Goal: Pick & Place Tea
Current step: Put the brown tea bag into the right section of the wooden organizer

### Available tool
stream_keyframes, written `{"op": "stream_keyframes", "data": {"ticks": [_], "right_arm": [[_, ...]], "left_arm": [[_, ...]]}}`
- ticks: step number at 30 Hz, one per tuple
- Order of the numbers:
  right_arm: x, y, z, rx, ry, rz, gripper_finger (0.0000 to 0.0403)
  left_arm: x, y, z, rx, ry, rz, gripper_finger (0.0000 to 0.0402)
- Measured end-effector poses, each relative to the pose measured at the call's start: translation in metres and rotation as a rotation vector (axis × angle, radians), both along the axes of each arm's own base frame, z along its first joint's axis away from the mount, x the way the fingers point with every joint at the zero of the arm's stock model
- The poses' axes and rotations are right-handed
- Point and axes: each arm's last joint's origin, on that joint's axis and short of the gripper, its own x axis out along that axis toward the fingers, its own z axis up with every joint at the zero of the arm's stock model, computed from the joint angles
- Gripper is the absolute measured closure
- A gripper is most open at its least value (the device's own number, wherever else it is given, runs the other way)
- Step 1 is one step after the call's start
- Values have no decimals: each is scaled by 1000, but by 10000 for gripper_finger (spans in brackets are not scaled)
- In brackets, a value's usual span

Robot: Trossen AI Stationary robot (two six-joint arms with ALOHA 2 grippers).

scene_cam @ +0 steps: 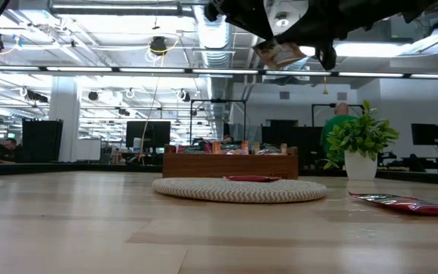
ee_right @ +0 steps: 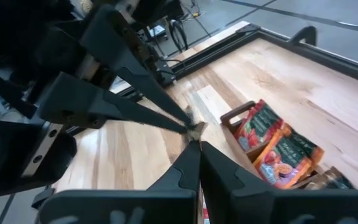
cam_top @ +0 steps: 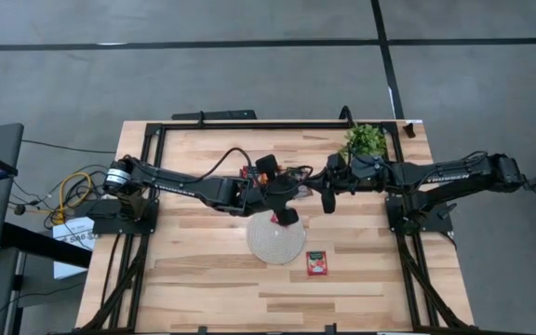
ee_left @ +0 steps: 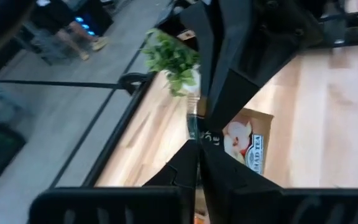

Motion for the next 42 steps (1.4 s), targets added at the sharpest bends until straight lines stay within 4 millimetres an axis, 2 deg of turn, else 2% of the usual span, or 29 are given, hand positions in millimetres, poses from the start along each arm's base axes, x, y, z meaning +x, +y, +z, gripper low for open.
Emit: {"op": "stream_keyframes", "data": {"ticks": [8, 12, 15, 20, 26, 30, 35, 42], "right_arm": [[-1, -2, -2, 11, 18, -82, 403], [-4, -5, -8, 44, 72, -183, 403], [-4, -6, -12, 64, 97, -256, 403], [6, -11, -26, 97, 140, -328, 403], [27, -24, -50, 71, 194, -373, 403], [37, -35, -62, 75, 195, -409, 403], [41, -43, -73, 81, 224, -452, 403], [48, -44, -88, 105, 247, -498, 403]], "left_arm": [[-5, 5, -1, 124, 42, 140, 319], [-16, 5, -8, 246, 192, 209, 291], [-28, 5, -13, 243, 266, 257, 283], [-57, 14, -28, 100, 413, 383, 283], [-93, 19, -46, 120, 473, 585, 283], [-119, 19, -65, 115, 480, 625, 283], [-155, 19, -83, 24, 506, 644, 284], [-191, 22, -89, -139, 427, 637, 284]]}}
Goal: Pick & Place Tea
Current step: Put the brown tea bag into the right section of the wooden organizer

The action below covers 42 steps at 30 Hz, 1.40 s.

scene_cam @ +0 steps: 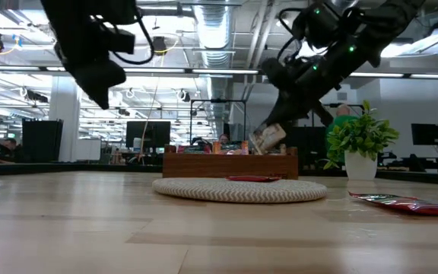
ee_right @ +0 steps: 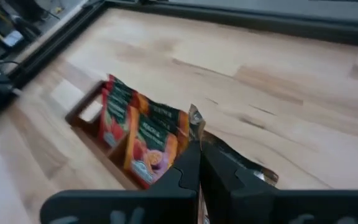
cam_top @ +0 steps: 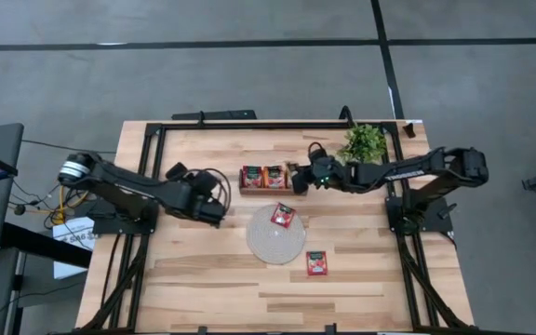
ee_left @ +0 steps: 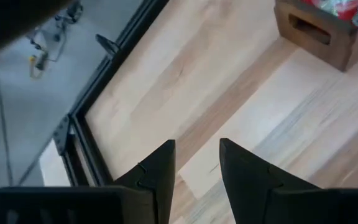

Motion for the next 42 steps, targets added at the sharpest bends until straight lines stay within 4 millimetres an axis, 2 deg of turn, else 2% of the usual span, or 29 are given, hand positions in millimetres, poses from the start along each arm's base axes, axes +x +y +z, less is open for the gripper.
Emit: {"op": "stream_keyframes", "data": {"ticks": [8, 29, 42], "right_arm": [[0, 3, -2, -45, 12, -64, 403], [1, 5, -2, -29, 13, -38, 401], [-1, -2, -2, -29, 17, -54, 300]], "left_arm": [[-15, 3, 14, -28, -130, -7, 284], [-10, 2, 17, -30, -130, -97, 283], [-10, 2, 17, -43, -109, -116, 283]]}}
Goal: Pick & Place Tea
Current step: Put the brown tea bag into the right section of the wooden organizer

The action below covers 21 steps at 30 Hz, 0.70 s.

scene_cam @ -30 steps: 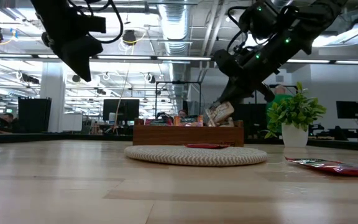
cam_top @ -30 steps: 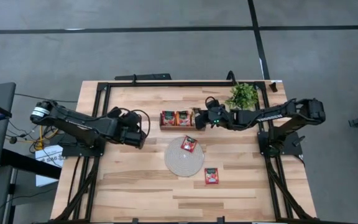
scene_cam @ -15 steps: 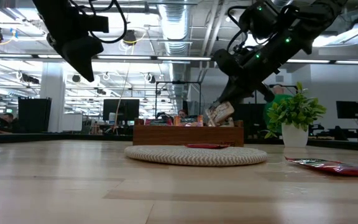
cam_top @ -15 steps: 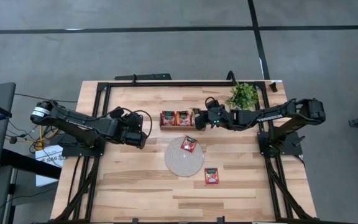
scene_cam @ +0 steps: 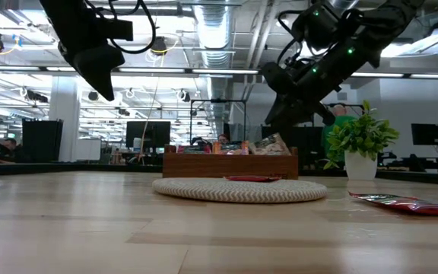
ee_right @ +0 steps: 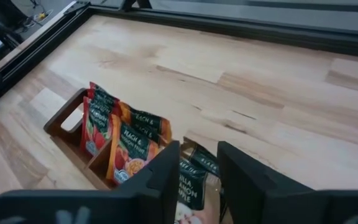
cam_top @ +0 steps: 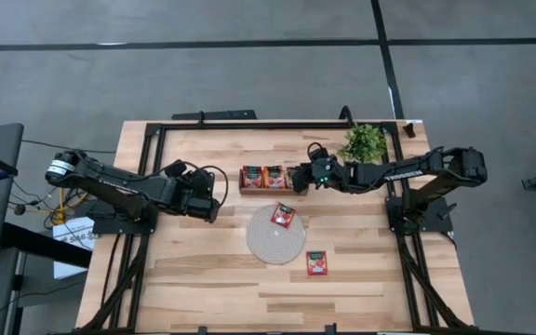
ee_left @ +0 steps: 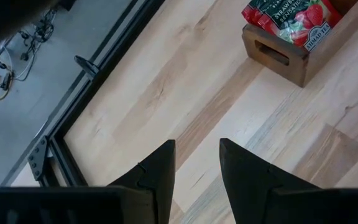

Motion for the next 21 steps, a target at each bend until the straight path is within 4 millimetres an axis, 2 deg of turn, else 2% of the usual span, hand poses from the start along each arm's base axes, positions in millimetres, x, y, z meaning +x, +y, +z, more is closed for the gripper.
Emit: {"op": "stream_keyframes", "data": {"ticks": [7, 17, 21], "right_arm": [[1, -2, 1, -39, 12, 24, 303], [1, -15, 6, -57, 25, 50, 395], [3, -25, 14, -42, 63, 44, 396]], "left_arm": [[0, 0, 0, 4, 12, -13, 283], [1, 0, 0, 2, -3, -14, 283], [2, 0, 0, 1, -10, -14, 283]]}}
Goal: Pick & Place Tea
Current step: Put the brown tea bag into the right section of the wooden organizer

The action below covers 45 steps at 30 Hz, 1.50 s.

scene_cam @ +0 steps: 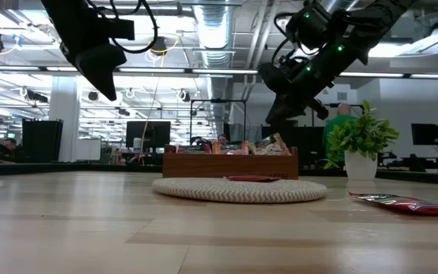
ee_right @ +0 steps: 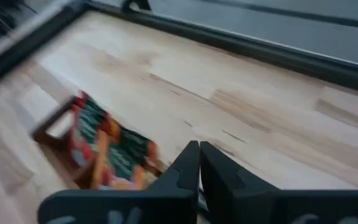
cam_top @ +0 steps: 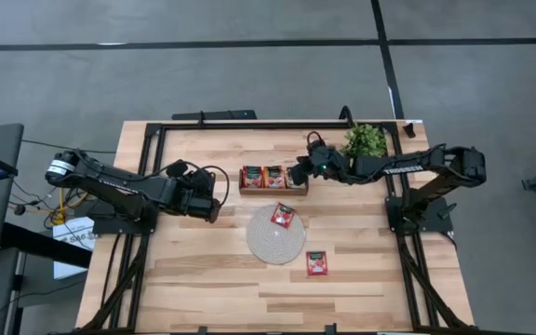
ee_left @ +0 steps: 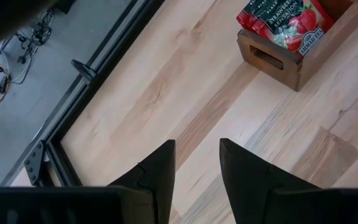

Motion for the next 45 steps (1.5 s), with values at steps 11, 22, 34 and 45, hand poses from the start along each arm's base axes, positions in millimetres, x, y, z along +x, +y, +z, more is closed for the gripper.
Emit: {"op": "stream_keyframes", "data": {"ticks": [11, 22, 34, 45], "right_arm": [[1, -7, 11, 68, 66, -17, 402], [39, -15, -8, 134, 264, 20, 402], [40, -14, -5, 125, 448, 19, 403], [39, -5, -2, 122, 462, 43, 403]], "left_arm": [[2, 0, 0, -4, -23, -1, 283], [3, -1, 0, 1, -19, -17, 283], [5, -1, 1, -3, -39, -17, 283], [6, -1, 1, -5, -49, -17, 283]]}}
